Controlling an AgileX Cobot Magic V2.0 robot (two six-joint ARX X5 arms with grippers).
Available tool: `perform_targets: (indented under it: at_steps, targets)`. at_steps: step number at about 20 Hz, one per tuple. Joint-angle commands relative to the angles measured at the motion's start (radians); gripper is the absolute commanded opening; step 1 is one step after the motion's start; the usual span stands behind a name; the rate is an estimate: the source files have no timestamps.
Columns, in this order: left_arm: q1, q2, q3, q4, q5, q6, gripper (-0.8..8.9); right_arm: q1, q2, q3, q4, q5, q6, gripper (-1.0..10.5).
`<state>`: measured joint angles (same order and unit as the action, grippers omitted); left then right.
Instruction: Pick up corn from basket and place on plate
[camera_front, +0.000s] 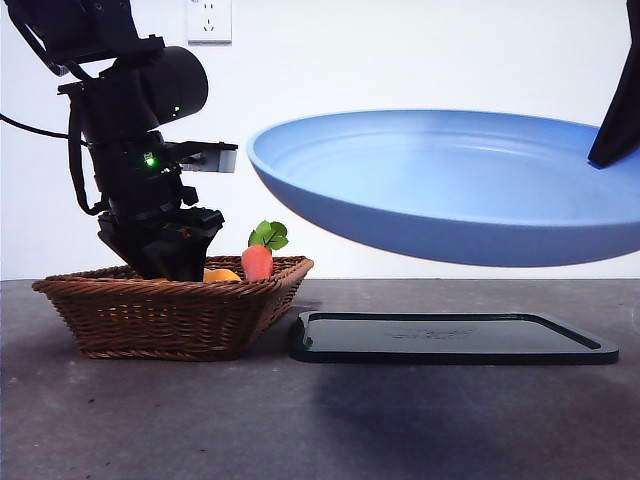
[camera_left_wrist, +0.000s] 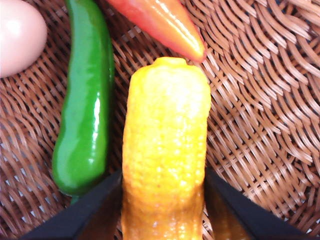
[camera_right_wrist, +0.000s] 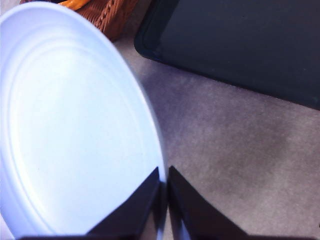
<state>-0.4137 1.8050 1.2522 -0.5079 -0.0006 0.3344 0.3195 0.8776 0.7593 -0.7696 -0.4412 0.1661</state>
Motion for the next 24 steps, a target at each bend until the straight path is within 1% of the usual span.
perform_targets:
  at_steps: [1,3,5,8,10,12,13,14,16,18,19,21,24]
  targets:
    - [-0.005,0.021,0.021,-0.005,0.006,0.012,2.00,0.003,0.003,0.021,0.014,-0.003,0.017,0.0]
    - [-0.005,0.021,0.021,-0.005,0.006,-0.005,1.55,0.003,0.003,0.021,0.018,-0.002,0.018,0.0]
    - [-0.005,0.020,0.037,-0.018,0.006,-0.016,1.53,0.002,0.003,0.021,0.021,0.001,0.031,0.0]
    - [-0.005,0.013,0.136,-0.108,0.007,-0.063,1.53,0.002,0.006,0.021,0.024,0.034,0.040,0.0]
    - [-0.012,-0.002,0.232,-0.191,0.010,-0.067,1.53,0.002,0.026,0.021,0.042,0.052,0.058,0.0]
    - [-0.020,-0.026,0.319,-0.263,0.063,-0.084,1.53,-0.003,0.073,0.021,0.087,0.052,0.080,0.0]
    - [-0.022,-0.047,0.345,-0.283,0.119,-0.111,1.53,-0.011,0.110,0.021,0.120,0.051,0.100,0.0]
    - [-0.027,-0.068,0.357,-0.291,0.195,-0.134,1.53,-0.018,0.152,0.021,0.158,0.050,0.117,0.0]
    - [-0.040,-0.104,0.358,-0.297,0.315,-0.176,1.53,-0.031,0.245,0.021,0.233,0.043,0.164,0.0]
    - [-0.074,-0.111,0.358,-0.331,0.424,-0.194,1.53,-0.041,0.326,0.021,0.307,0.021,0.199,0.0]
    - [-0.096,-0.108,0.357,-0.344,0.450,-0.193,1.53,-0.043,0.357,0.021,0.343,0.008,0.219,0.0]
    - [-0.160,-0.089,0.356,-0.343,0.449,-0.190,1.53,-0.043,0.402,0.031,0.377,-0.015,0.242,0.0]
    - [-0.235,-0.051,0.356,-0.336,0.430,-0.185,1.53,-0.043,0.422,0.059,0.374,-0.039,0.242,0.0]
